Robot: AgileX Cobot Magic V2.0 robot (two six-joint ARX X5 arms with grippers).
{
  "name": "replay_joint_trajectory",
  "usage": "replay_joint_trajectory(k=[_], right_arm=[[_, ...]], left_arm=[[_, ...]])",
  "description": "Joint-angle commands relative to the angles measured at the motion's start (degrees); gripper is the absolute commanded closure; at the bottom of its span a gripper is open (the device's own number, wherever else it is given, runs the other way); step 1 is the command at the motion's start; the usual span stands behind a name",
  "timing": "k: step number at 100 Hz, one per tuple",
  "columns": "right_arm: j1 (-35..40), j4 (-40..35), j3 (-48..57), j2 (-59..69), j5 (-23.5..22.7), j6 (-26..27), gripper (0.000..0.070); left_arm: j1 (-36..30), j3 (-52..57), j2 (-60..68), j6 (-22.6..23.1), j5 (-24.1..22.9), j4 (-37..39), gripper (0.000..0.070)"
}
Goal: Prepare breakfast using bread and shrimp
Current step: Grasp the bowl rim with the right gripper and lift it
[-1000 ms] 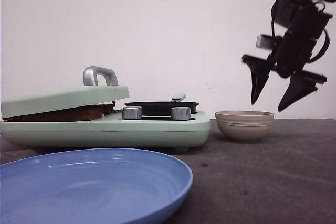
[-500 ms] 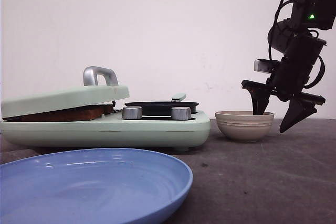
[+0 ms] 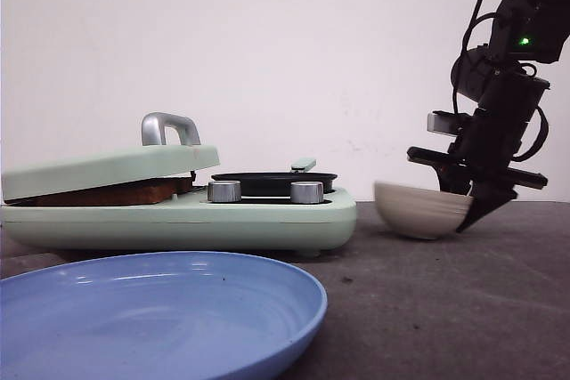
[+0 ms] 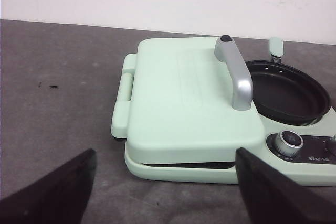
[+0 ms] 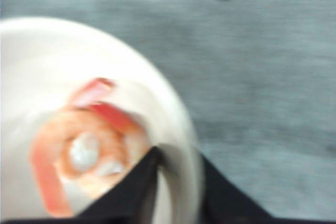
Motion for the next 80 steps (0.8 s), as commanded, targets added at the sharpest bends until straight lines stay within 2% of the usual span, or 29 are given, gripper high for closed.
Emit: replay_joint_trajectory(k=[1,22,55,74,80], right_arm=[[0.1,0.0,1.3,1.7,-0.7,-0.7,0.069],[0.1,-0.3,1.3,1.5,-6.2,1.6,0.069],[0.1,1.9,1.3,-5.9,-7.3,3.0,0.069],[1.3,6.3,1.3,-11.1,-12.0,5.7,0.0691],[2.6,8.7,1.3,-12.0,-12.2,7.1,0.0692]], left_arm=[[-0.1,0.2,0.3,0.5,-0.4,0.8,0.023],[-0.1,0.2,0.3,0.5,-0.4,0.8,0.023],[-0.1,0.2,0.3,0.5,-0.4,0.6,0.023],[-0.1,0.2,0.3,0.5,-0.3,0.5,0.023],[-0.1,0.2,0.3,0.5,-0.3,0.5,0.023]])
